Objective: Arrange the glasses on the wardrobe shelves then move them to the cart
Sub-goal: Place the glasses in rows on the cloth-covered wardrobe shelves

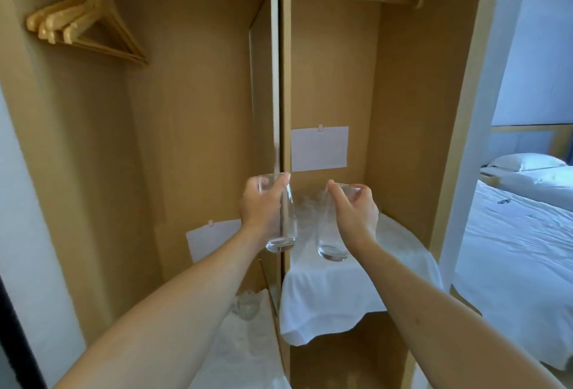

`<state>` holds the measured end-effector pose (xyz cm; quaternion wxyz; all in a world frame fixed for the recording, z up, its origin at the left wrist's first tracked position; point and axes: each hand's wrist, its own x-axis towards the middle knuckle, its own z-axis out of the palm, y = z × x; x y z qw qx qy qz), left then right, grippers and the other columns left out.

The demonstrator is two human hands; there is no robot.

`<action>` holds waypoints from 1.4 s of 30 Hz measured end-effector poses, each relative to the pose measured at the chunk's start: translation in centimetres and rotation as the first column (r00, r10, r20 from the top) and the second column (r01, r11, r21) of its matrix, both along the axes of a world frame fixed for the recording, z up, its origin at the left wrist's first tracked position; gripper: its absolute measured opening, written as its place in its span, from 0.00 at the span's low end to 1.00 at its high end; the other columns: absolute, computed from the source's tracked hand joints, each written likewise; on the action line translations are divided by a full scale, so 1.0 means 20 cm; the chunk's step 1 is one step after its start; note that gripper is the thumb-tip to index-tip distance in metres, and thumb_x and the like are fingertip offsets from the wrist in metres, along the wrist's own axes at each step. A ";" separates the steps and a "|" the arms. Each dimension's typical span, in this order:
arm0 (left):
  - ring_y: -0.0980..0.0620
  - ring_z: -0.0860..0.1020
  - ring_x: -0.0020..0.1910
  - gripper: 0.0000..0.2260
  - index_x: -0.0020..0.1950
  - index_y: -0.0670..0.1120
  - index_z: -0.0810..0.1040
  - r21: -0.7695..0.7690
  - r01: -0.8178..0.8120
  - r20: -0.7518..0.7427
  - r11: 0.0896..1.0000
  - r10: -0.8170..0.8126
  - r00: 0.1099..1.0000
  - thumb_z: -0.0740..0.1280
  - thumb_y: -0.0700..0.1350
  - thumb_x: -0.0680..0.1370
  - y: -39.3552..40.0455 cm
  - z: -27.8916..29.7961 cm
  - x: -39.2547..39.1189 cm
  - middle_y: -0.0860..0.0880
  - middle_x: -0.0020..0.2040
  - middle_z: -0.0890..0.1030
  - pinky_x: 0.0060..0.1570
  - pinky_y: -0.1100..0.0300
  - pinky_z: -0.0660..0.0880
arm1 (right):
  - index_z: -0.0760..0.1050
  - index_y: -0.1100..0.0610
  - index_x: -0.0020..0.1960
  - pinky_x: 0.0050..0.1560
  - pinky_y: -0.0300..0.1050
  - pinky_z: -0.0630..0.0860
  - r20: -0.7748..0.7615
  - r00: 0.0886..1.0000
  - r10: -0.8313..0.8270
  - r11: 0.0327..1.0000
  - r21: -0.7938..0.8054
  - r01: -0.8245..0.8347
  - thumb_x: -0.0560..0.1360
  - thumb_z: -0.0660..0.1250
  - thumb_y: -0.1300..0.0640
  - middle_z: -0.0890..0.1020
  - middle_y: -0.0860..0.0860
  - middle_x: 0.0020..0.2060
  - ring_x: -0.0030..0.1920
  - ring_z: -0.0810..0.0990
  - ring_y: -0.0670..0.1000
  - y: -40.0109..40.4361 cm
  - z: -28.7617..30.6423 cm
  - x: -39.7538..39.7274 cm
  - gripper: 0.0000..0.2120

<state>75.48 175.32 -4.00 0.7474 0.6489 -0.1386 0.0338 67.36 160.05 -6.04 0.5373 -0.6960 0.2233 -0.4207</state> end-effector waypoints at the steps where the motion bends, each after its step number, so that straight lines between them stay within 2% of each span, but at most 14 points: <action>1: 0.46 0.79 0.45 0.27 0.50 0.52 0.75 0.002 -0.005 -0.001 1.000 0.005 1.000 0.74 0.70 0.63 -0.07 -0.01 -0.01 0.45 0.50 0.82 0.52 0.39 0.79 | 0.71 0.49 0.56 0.47 0.45 0.70 -0.005 1.000 0.006 1.000 -0.010 -0.006 0.70 0.69 0.30 0.77 0.43 0.48 0.49 0.74 0.42 -0.07 0.00 -0.02 0.26; 5: 0.43 0.78 0.46 0.27 0.50 0.52 0.74 -0.015 -0.007 -0.004 1.000 0.007 1.000 0.75 0.69 0.63 -0.33 -0.03 -0.07 0.39 0.51 0.81 0.53 0.36 0.78 | 0.71 0.48 0.54 0.43 0.42 0.70 -0.019 0.999 0.030 0.999 -0.037 -0.031 0.69 0.69 0.30 0.77 0.42 0.47 0.49 0.75 0.42 -0.31 0.00 -0.06 0.25; 8: 0.38 0.80 0.49 0.26 0.50 0.53 0.75 0.002 -0.017 -0.012 1.000 0.017 1.000 0.75 0.69 0.63 -0.49 -0.05 -0.11 0.44 0.50 0.81 0.56 0.35 0.78 | 0.71 0.48 0.52 0.43 0.41 0.69 -0.033 0.998 0.044 0.998 -0.041 -0.046 0.68 0.68 0.29 0.77 0.42 0.47 0.48 0.75 0.42 -0.46 -0.01 -0.09 0.25; 10: 0.44 0.79 0.46 0.26 0.49 0.54 0.75 0.000 -0.024 -0.016 1.000 0.024 1.000 0.75 0.69 0.63 -0.58 -0.06 -0.15 0.48 0.49 0.81 0.52 0.39 0.78 | 0.72 0.48 0.53 0.46 0.44 0.72 -0.046 0.997 0.055 0.998 -0.042 -0.057 0.67 0.67 0.29 0.78 0.43 0.48 0.50 0.76 0.43 -0.55 -0.01 -0.11 0.26; 12: 0.44 0.80 0.47 0.25 0.50 0.54 0.75 0.005 -0.050 -0.014 0.999 0.050 0.999 0.74 0.69 0.63 -0.65 -0.07 -0.18 0.47 0.50 0.82 0.50 0.42 0.78 | 0.73 0.50 0.57 0.50 0.47 0.73 -0.060 0.996 0.071 0.996 -0.049 -0.074 0.67 0.67 0.28 0.79 0.44 0.49 0.52 0.77 0.45 -0.63 -0.02 -0.12 0.30; 16: 0.35 0.80 0.58 0.27 0.52 0.52 0.75 0.040 -0.071 -0.015 0.997 0.072 0.997 0.73 0.69 0.64 -0.75 -0.11 -0.22 0.41 0.57 0.82 0.58 0.36 0.77 | 0.73 0.51 0.62 0.53 0.48 0.75 -0.073 0.993 0.095 0.995 -0.036 -0.098 0.66 0.67 0.28 0.79 0.44 0.50 0.53 0.77 0.46 -0.75 -0.05 -0.11 0.35; 18: 0.35 0.80 0.60 0.27 0.52 0.52 0.74 0.054 -0.078 -0.022 0.995 0.079 0.997 0.73 0.69 0.65 -0.80 -0.13 -0.23 0.40 0.58 0.82 0.59 0.36 0.77 | 0.73 0.52 0.63 0.55 0.50 0.75 -0.079 0.992 0.099 0.995 -0.020 -0.101 0.67 0.67 0.28 0.79 0.44 0.49 0.53 0.78 0.47 -0.79 -0.07 -0.10 0.35; 21: 0.37 0.80 0.61 0.29 0.56 0.50 0.76 0.071 -0.090 -0.031 0.993 0.092 0.995 0.73 0.69 0.66 -0.85 -0.16 -0.20 0.41 0.59 0.82 0.61 0.36 0.77 | 0.74 0.52 0.60 0.57 0.52 0.76 -0.091 0.991 0.100 0.995 -0.012 -0.101 0.70 0.69 0.30 0.79 0.44 0.48 0.52 0.78 0.47 -0.85 -0.11 -0.07 0.30; 24: 0.38 0.79 0.62 0.31 0.57 0.49 0.77 0.081 -0.086 -0.052 0.993 0.091 0.995 0.73 0.70 0.66 -0.89 -0.19 -0.16 0.41 0.61 0.81 0.62 0.36 0.77 | 0.73 0.51 0.57 0.56 0.52 0.77 -0.102 0.989 0.103 0.994 -0.010 -0.105 0.71 0.69 0.32 0.79 0.45 0.47 0.50 0.78 0.46 -0.89 -0.15 -0.03 0.27; 28: 0.40 0.81 0.59 0.29 0.54 0.50 0.77 0.096 -0.110 -0.059 0.989 0.116 0.991 0.73 0.70 0.65 -0.96 -0.25 -0.06 0.45 0.58 0.82 0.61 0.37 0.77 | 0.73 0.55 0.61 0.56 0.50 0.76 -0.101 0.990 0.096 0.995 0.006 -0.096 0.72 0.69 0.32 0.80 0.47 0.46 0.50 0.79 0.48 -0.95 -0.21 0.05 0.30; 31: 0.38 0.80 0.61 0.31 0.57 0.49 0.78 0.068 -0.100 -0.095 0.993 0.106 0.990 0.73 0.70 0.65 -1.01 -0.29 0.06 0.43 0.59 0.82 0.62 0.36 0.76 | 0.73 0.54 0.58 0.54 0.50 0.77 -0.116 0.988 0.098 0.995 0.004 -0.099 0.72 0.69 0.32 0.82 0.49 0.46 0.50 0.80 0.49 -1.00 -0.24 0.14 0.27; 35: 0.35 0.79 0.61 0.31 0.57 0.46 0.79 0.074 -0.088 -0.107 0.993 0.096 0.990 0.72 0.70 0.67 -1.08 -0.34 0.23 0.40 0.60 0.81 0.62 0.34 0.76 | 0.73 0.53 0.59 0.50 0.47 0.75 -0.148 0.983 0.113 0.993 -0.001 -0.115 0.72 0.68 0.32 0.82 0.49 0.45 0.49 0.80 0.49 -1.06 -0.28 0.31 0.28; 39: 0.45 0.81 0.57 0.31 0.58 0.52 0.80 0.121 -0.111 -0.142 0.986 0.128 0.982 0.71 0.72 0.65 -1.12 -0.41 0.40 0.47 0.56 0.83 0.59 0.39 0.79 | 0.74 0.55 0.59 0.42 0.43 0.71 -0.164 0.978 0.126 0.992 0.018 -0.125 0.70 0.68 0.30 0.82 0.50 0.42 0.46 0.81 0.49 -1.11 -0.34 0.48 0.32; 42: 0.48 0.81 0.57 0.31 0.59 0.53 0.79 0.153 -0.129 -0.167 0.980 0.154 0.974 0.71 0.73 0.65 -1.14 -0.47 0.53 0.52 0.57 0.82 0.59 0.41 0.79 | 0.74 0.56 0.62 0.39 0.43 0.71 -0.197 0.971 0.137 0.991 0.024 -0.135 0.70 0.67 0.30 0.82 0.50 0.40 0.44 0.81 0.49 -1.14 -0.42 0.62 0.34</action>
